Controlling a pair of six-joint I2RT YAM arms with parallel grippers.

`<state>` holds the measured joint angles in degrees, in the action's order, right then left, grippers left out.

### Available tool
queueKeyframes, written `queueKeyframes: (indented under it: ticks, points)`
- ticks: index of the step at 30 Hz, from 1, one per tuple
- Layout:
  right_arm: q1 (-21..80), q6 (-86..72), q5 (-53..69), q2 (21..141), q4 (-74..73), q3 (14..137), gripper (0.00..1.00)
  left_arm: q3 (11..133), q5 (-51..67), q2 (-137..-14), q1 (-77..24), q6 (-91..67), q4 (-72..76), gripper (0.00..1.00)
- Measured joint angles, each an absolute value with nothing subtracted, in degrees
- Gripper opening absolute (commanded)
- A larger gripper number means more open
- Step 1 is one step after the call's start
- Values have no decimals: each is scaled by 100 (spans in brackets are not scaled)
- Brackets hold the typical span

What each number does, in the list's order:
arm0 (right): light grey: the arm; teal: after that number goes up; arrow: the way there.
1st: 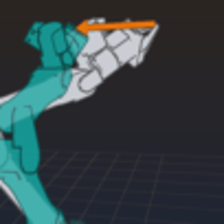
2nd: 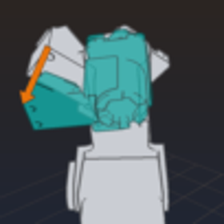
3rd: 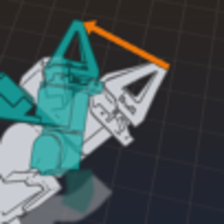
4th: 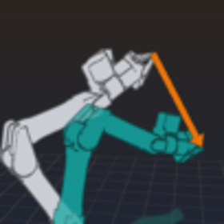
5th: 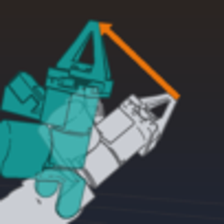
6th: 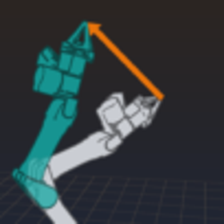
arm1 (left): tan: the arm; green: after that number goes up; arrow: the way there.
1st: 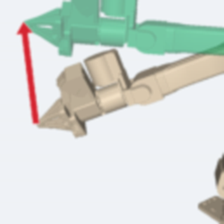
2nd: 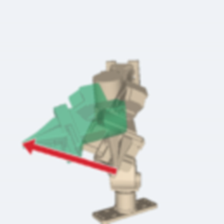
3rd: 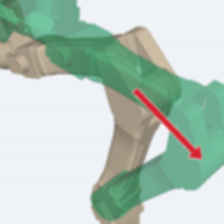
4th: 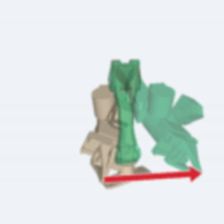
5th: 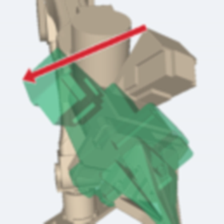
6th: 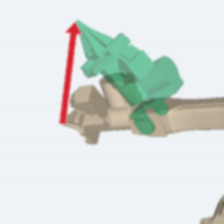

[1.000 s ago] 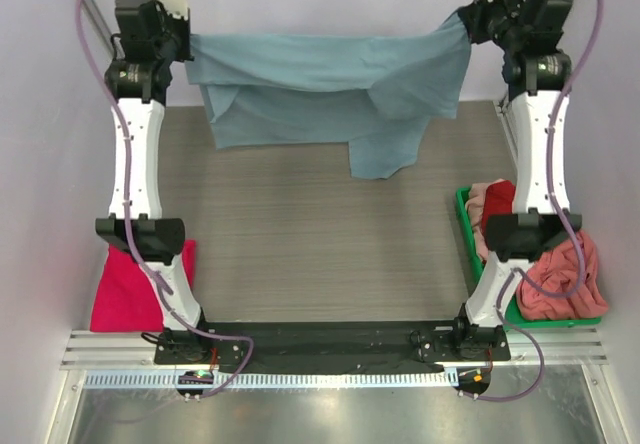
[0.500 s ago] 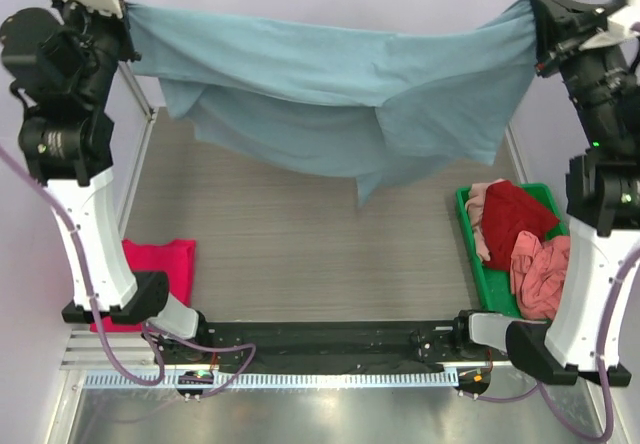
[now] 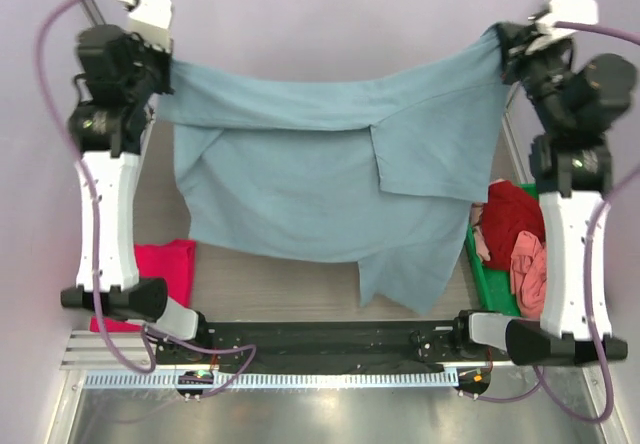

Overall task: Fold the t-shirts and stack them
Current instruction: Fold the tshirt

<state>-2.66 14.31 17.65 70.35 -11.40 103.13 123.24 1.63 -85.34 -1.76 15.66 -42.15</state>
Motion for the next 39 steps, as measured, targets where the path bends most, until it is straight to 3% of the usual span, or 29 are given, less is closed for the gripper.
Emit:
queueKeyframes:
  ticks: [7,13,18,25,28,29,31,32,35,39]
  points:
    - [-268,1498,1789,8064,-696,8246,1,10036,666,-9605,-183,1549,-3876,0]
    - [-233,1686,1706,10328,64,7769,1,10051,666,-11821,-209,1553,-3393,0]
    - [-213,1903,1288,12881,191,9299,1,11017,303,-13415,-193,1542,-3190,0]
    - [-244,1828,943,14844,-237,12567,2,11734,-318,-13611,-198,1605,-2491,0]
    - [-248,1752,888,15019,-242,12967,15,12116,-513,-13937,-202,1680,-2316,1]
    - [-248,1723,867,15065,-248,13047,29,12254,-585,-14066,-202,1695,-2281,4]
    - [-242,1664,797,15172,-257,13205,41,12521,-792,-14363,-209,1706,-2154,12]
    - [-242,1662,746,15203,-261,13242,58,12586,-899,-14457,-211,1706,-2084,16]
    - [-237,1645,454,15275,-305,13288,72,12634,-1354,-14643,-209,1662,-1868,20]
    - [-255,1686,255,15259,-340,13345,76,12634,-1865,-14564,-213,1520,-1691,39]
